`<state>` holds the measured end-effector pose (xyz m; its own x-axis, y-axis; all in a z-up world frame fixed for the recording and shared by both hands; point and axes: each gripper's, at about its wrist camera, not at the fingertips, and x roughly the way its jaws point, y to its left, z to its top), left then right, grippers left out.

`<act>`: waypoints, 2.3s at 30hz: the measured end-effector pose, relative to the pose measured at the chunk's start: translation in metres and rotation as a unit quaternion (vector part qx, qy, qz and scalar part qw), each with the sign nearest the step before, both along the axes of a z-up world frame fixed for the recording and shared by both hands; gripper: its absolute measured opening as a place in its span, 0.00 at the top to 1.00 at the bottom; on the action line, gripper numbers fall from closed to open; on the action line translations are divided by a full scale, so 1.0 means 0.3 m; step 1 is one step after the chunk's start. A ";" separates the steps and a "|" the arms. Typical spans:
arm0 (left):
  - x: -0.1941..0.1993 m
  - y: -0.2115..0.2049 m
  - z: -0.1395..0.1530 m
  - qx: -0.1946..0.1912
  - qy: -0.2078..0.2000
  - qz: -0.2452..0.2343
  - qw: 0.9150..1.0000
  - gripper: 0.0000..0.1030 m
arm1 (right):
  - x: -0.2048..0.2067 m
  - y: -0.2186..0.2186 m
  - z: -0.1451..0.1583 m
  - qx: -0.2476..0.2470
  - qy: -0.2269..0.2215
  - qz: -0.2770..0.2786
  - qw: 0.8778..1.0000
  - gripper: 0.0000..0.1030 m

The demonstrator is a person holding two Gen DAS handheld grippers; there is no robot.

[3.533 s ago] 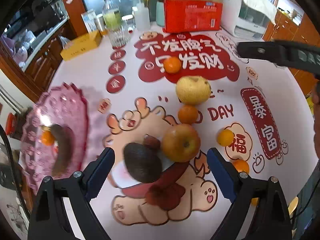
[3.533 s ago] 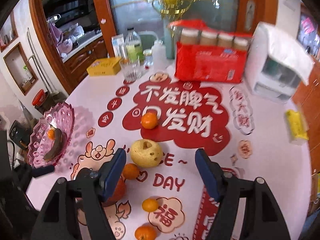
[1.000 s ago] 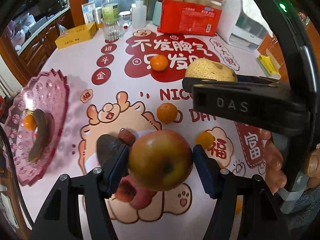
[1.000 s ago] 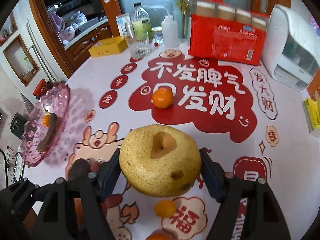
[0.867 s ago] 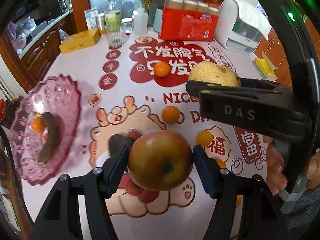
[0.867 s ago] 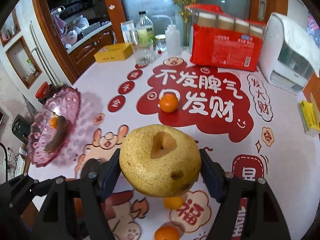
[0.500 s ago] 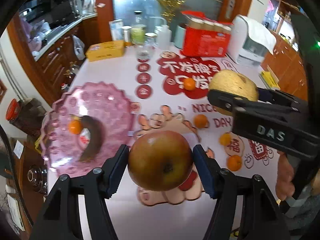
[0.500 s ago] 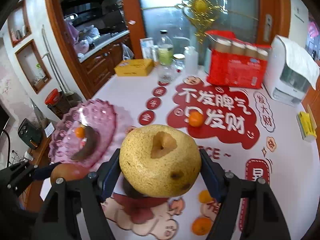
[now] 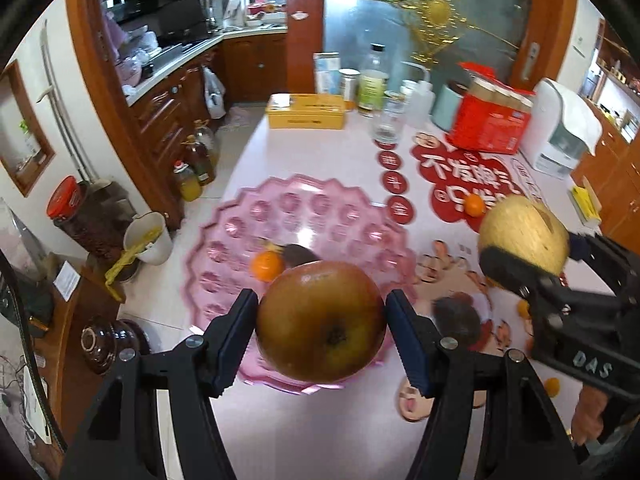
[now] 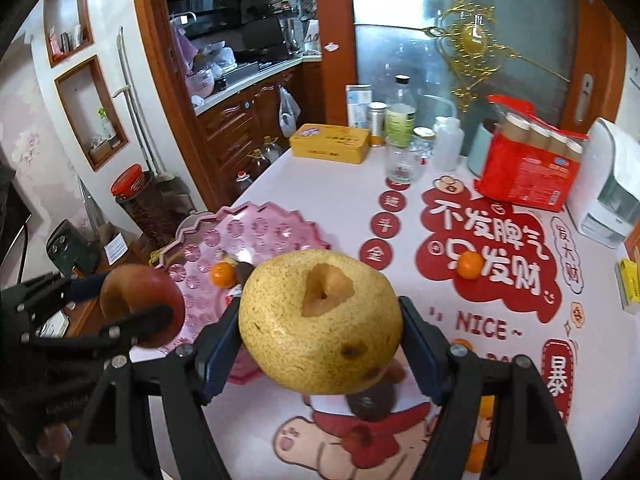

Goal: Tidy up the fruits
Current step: 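Carry the pear and apple over the pink bowl with both tools, then lower the pear and apple into the bowl and open both grippers, then withdraw both tools from the bowl toward the dark avocado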

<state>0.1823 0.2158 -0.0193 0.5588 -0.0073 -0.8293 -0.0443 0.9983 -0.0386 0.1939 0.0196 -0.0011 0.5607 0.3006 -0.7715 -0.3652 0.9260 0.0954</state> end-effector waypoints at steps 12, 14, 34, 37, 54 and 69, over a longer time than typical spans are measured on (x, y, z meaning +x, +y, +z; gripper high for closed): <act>0.127 0.228 -0.102 0.004 0.015 0.025 1.000 0.37 | 0.067 0.172 -0.135 -0.031 0.036 0.000 0.999 0.28; 0.147 0.240 -0.131 0.002 0.023 0.024 0.999 0.37 | 0.081 0.195 -0.164 -0.039 0.042 0.004 0.998 0.28; 0.281 0.212 -0.386 0.016 0.093 -0.023 0.995 0.37 | 0.185 0.367 -0.419 -0.116 0.072 0.066 0.988 0.28; 0.286 0.206 -0.414 0.019 0.104 -0.027 0.994 0.37 | 0.198 0.366 -0.452 -0.117 0.090 0.071 0.987 0.27; 0.282 0.235 -0.435 0.010 0.110 -0.011 0.994 0.19 | 0.194 0.375 -0.470 -0.122 0.094 0.087 0.984 0.27; 0.211 0.236 -0.307 0.005 0.080 -0.017 0.997 0.14 | 0.114 0.320 -0.331 -0.083 0.061 0.072 0.992 0.26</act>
